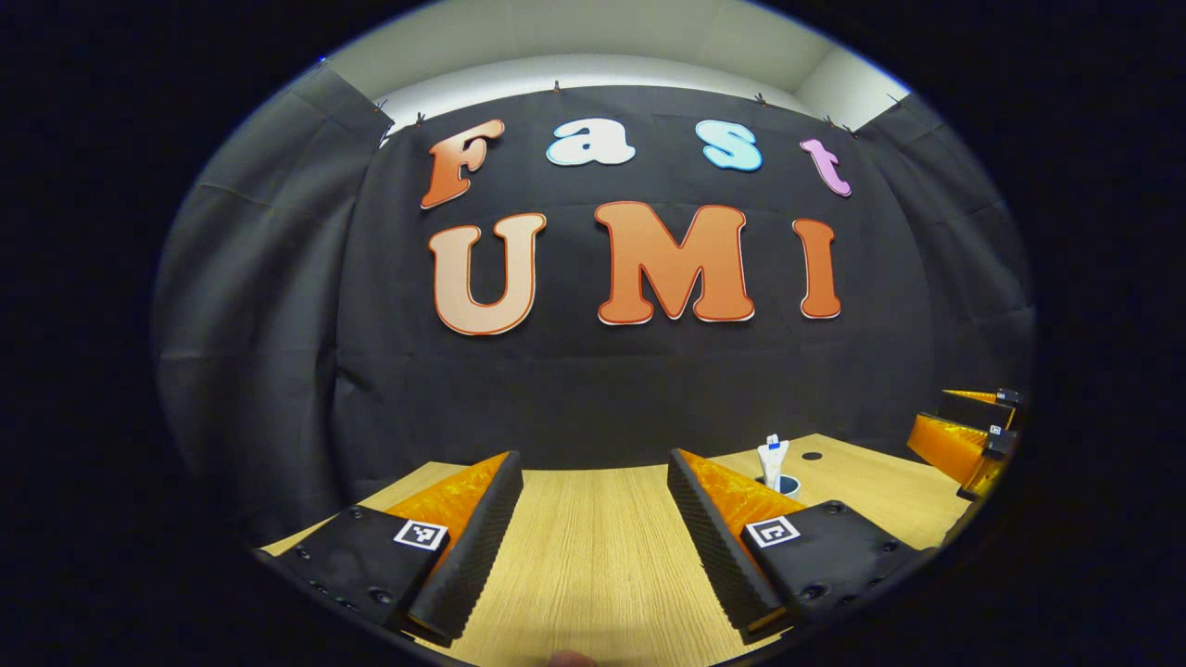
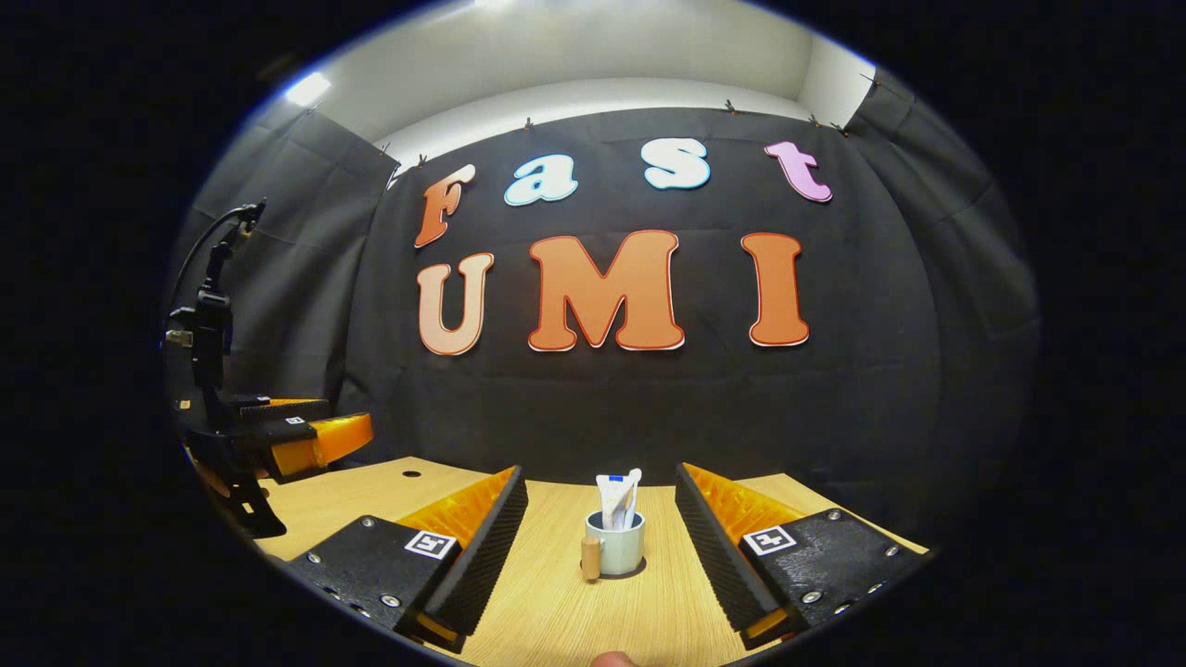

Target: Put the toothbrush and toothpaste on the desktop into the cup, then pick up the cup and place it on the coaster on the desktop.

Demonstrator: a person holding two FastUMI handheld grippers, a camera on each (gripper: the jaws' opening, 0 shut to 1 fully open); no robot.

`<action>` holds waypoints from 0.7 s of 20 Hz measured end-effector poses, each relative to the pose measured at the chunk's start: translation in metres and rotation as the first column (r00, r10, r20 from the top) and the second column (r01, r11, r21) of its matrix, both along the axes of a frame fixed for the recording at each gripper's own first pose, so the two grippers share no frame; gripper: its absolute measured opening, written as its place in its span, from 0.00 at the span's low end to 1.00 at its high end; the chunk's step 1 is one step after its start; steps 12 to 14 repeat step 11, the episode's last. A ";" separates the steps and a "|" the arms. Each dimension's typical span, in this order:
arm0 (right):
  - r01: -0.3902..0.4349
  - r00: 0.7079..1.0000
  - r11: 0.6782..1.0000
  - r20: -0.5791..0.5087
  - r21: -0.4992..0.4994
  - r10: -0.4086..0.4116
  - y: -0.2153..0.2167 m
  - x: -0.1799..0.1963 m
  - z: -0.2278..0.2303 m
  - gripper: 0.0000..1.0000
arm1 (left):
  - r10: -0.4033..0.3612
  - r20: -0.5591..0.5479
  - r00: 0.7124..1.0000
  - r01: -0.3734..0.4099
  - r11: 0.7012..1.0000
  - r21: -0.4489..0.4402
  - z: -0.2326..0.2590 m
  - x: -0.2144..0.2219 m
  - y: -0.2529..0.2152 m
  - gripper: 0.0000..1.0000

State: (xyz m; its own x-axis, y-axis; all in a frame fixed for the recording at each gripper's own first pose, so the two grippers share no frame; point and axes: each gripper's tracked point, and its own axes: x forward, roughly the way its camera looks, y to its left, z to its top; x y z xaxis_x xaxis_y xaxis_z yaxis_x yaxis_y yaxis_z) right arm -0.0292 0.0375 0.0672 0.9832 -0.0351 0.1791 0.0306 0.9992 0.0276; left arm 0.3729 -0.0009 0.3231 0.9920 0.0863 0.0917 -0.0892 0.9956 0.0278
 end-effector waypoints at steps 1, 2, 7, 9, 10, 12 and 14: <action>0.000 1.000 1.000 0.005 -0.006 0.000 0.003 -0.001 0.003 0.96 | 0.009 -0.003 1.000 -0.009 1.000 -0.003 0.000 -0.007 0.002 1.00; -0.005 1.000 1.000 0.011 -0.014 0.005 0.008 -0.001 0.005 0.96 | 0.012 0.001 1.000 -0.012 1.000 -0.013 0.002 -0.010 0.005 1.00; -0.032 0.999 0.999 0.016 -0.028 0.032 0.022 0.002 0.010 0.96 | 0.020 0.001 1.000 -0.020 1.000 -0.010 -0.004 -0.027 0.020 1.00; -0.041 0.999 0.998 0.014 -0.038 0.041 0.026 0.004 0.011 0.96 | 0.023 0.010 1.000 -0.023 1.000 -0.003 0.000 -0.027 0.018 1.00; -0.041 0.999 0.998 0.016 -0.042 0.041 0.026 0.004 0.011 0.96 | 0.021 0.018 1.000 -0.021 1.000 -0.001 0.002 -0.028 0.015 1.00; -0.042 0.999 0.998 0.013 -0.047 0.043 0.026 0.004 0.010 0.96 | 0.020 0.027 0.999 -0.020 1.000 -0.002 0.005 -0.028 0.014 1.00; -0.042 0.999 0.998 0.013 -0.047 0.043 0.026 0.004 0.010 0.96 | 0.020 0.027 0.999 -0.020 1.000 -0.002 0.005 -0.028 0.014 1.00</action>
